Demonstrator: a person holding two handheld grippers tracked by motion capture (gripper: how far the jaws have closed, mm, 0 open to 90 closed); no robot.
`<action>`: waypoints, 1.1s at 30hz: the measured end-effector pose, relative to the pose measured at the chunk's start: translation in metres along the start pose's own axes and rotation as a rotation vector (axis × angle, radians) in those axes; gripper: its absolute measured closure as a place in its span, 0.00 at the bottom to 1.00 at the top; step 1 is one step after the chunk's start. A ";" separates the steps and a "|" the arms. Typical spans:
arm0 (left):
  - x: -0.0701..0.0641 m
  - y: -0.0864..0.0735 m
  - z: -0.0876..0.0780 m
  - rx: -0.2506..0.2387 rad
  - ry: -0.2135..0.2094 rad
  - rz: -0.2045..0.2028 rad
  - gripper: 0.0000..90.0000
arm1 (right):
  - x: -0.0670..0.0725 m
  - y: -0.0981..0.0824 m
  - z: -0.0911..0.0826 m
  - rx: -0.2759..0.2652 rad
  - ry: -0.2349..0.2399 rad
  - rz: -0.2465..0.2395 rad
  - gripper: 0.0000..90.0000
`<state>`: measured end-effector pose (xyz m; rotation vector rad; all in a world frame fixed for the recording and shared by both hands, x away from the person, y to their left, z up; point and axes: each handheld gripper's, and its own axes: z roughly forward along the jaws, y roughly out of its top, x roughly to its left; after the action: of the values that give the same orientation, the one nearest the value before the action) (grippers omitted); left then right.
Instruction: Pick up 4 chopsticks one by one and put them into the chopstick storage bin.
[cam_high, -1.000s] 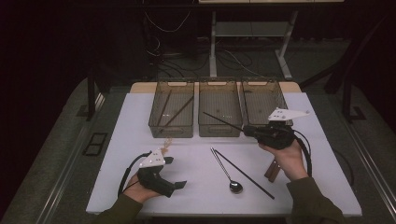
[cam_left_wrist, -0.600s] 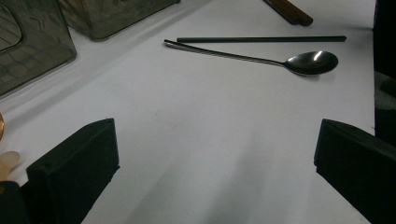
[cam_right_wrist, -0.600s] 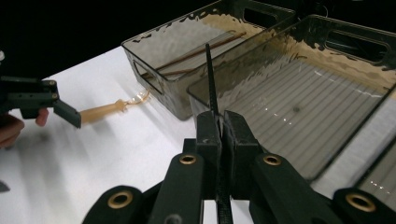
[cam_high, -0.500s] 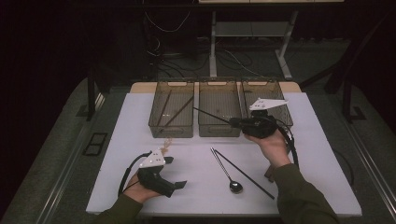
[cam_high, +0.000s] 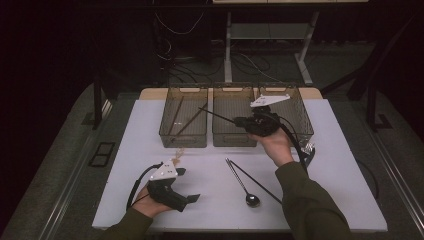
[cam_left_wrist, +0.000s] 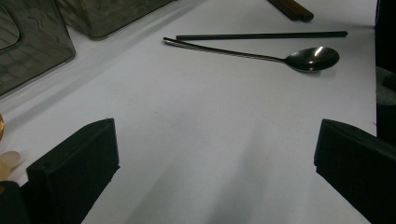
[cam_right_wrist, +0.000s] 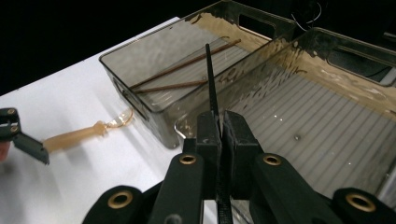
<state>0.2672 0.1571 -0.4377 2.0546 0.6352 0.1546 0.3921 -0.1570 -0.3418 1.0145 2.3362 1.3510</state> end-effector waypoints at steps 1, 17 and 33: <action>0.000 0.000 0.000 0.001 0.000 0.001 0.00 | 0.001 0.002 0.002 0.004 -0.003 0.005 0.95; -0.001 0.000 0.001 -0.003 -0.003 0.012 0.00 | 0.006 0.025 0.060 0.040 -0.033 0.014 0.95; -0.001 0.001 0.002 0.011 -0.006 0.031 0.00 | 0.022 0.047 0.121 0.118 -0.077 0.018 0.95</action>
<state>0.2671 0.1550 -0.4379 2.0751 0.6019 0.1635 0.4612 -0.0468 -0.3642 1.1037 2.3786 1.1697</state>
